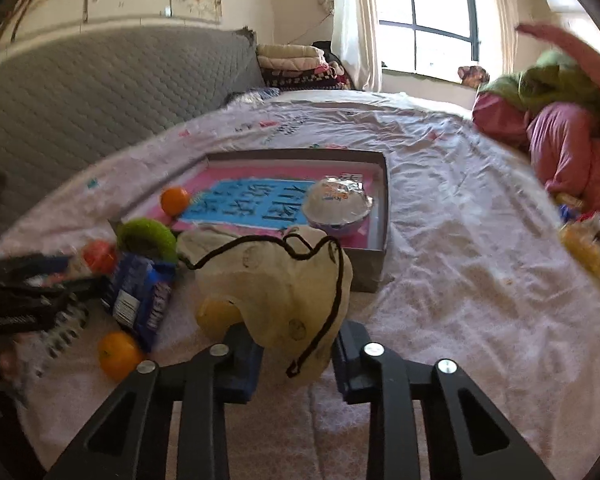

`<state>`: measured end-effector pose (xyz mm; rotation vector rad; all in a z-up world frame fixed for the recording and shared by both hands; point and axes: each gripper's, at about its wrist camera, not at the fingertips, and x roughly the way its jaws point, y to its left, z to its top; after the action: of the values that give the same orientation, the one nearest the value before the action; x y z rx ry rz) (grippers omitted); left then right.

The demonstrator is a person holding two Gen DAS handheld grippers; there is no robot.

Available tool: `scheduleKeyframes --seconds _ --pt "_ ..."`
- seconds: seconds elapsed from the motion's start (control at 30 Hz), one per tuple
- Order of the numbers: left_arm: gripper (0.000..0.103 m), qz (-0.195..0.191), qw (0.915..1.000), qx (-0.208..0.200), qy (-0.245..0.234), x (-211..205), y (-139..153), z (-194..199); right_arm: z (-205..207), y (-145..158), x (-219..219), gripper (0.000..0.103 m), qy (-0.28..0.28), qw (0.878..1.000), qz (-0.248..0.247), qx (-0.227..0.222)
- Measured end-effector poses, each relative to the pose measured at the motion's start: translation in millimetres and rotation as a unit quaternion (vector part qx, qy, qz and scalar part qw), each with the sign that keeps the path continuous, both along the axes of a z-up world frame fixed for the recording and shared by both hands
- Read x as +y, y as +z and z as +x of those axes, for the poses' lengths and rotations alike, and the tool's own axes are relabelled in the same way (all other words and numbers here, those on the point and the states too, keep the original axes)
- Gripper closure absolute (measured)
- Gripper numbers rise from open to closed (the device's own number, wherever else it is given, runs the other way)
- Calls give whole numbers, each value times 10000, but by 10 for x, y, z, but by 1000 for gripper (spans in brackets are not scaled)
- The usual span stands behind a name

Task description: Organize objects

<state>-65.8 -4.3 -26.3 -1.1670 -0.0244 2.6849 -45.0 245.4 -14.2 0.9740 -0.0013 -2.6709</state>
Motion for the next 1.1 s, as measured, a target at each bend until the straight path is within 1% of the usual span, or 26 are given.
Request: scheduleKeyframes --seconds 0.13,0.27,0.4,0.5,0.67,0.73,0.93,1.1 --pt "51 115 9999 -74 -57 8 -38 -31 -24 -22 95 78 -23 9992 -376 -107" --pt "51 31 9999 -31 -91 35 -47 -37 14 14 97 79 10 9990 -448 -3" --pt "52 218 9997 -11 -71 -11 -15 -24 75 58 14 79 153 9991 -372 156" --pt "52 254 9996 96 -13 -41 33 8 130 92 -54 79 249 9989 -286 271" --pt "52 314 9994 145 24 -66 76 59 193 142 -95 81 318 9982 -325 385" --pt "52 364 9992 188 17 -64 105 94 228 169 -125 81 331 9980 -242 481" --pt "52 206 9984 520 12 -28 212 203 308 215 -246 81 505 9966 -169 624" --pt "52 194 9972 729 -4 -18 304 272 372 245 -338 81 653 9954 -161 679"
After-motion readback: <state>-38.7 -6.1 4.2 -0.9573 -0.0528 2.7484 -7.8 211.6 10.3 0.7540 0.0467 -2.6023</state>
